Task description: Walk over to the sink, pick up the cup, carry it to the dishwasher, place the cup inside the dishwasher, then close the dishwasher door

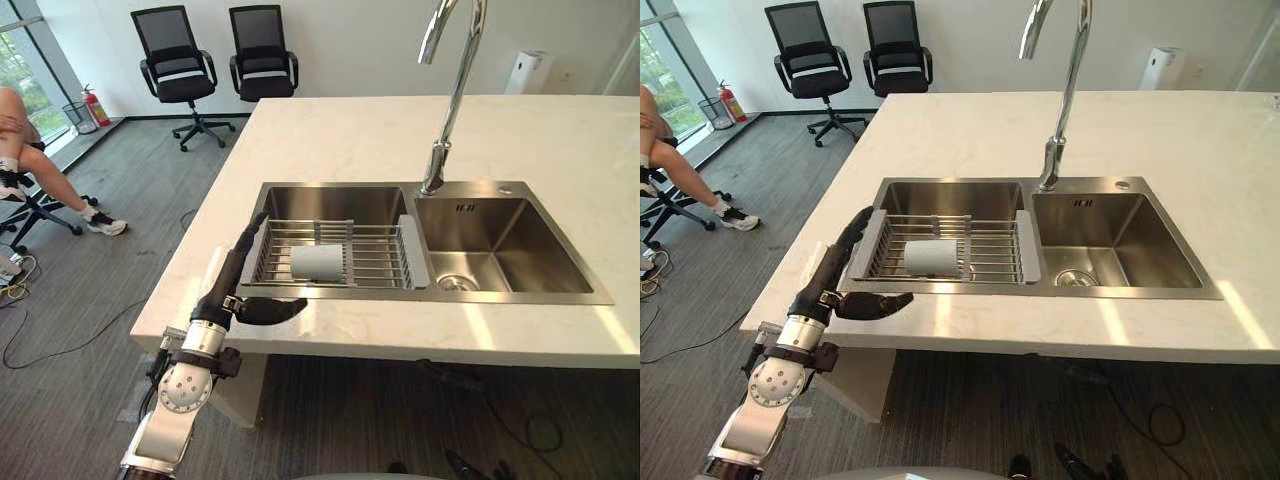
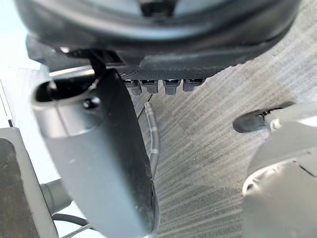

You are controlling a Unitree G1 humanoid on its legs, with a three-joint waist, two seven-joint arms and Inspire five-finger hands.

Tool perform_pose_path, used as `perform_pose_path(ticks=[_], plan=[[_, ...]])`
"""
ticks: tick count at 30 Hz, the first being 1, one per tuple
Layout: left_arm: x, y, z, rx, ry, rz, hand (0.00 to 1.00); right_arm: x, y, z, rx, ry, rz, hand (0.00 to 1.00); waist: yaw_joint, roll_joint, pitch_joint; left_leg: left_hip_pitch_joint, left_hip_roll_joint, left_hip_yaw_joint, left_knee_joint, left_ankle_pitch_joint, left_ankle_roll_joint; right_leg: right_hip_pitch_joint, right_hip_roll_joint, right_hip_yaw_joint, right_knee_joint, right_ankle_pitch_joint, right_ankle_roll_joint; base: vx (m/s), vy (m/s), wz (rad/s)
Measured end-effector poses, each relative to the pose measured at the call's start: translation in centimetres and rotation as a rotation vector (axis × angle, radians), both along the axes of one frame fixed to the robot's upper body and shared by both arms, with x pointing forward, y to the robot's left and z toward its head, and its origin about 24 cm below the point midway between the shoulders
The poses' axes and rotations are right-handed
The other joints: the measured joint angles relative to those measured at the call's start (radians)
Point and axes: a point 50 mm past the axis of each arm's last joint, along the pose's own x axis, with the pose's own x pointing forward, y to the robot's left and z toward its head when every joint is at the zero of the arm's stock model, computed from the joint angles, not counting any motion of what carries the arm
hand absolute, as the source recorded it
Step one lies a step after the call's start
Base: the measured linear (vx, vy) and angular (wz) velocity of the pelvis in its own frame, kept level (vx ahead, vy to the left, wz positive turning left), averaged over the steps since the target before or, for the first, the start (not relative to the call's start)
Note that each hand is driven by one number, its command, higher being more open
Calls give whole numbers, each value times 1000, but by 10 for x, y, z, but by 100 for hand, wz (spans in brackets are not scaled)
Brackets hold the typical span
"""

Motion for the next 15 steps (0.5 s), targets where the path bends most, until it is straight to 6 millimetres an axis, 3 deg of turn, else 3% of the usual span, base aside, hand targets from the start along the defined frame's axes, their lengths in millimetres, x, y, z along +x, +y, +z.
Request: perform_pose_path(ticks=[7, 12, 15], plan=[[17, 9, 11, 46, -23, 32, 100, 6, 5, 0, 1, 1, 84, 100, -22, 7, 23, 6, 6, 5, -2, 13, -12, -8, 13, 4, 5, 3, 0, 63, 6, -5], [28, 13, 24, 70, -62, 58, 100, 3, 6, 0, 3, 16, 96, 100, -23, 8, 27, -1, -15, -2, 0, 26, 2, -7, -6, 2, 4, 5, 2, -19, 9, 2], [32, 17, 22, 84, -54, 79, 100, 5, 12, -2, 21, 42, 135, 100, -26, 8, 28, 0, -22, -26, 0, 32, 6, 1, -15, -12, -1, 8, 6, -84, 3, 16]])
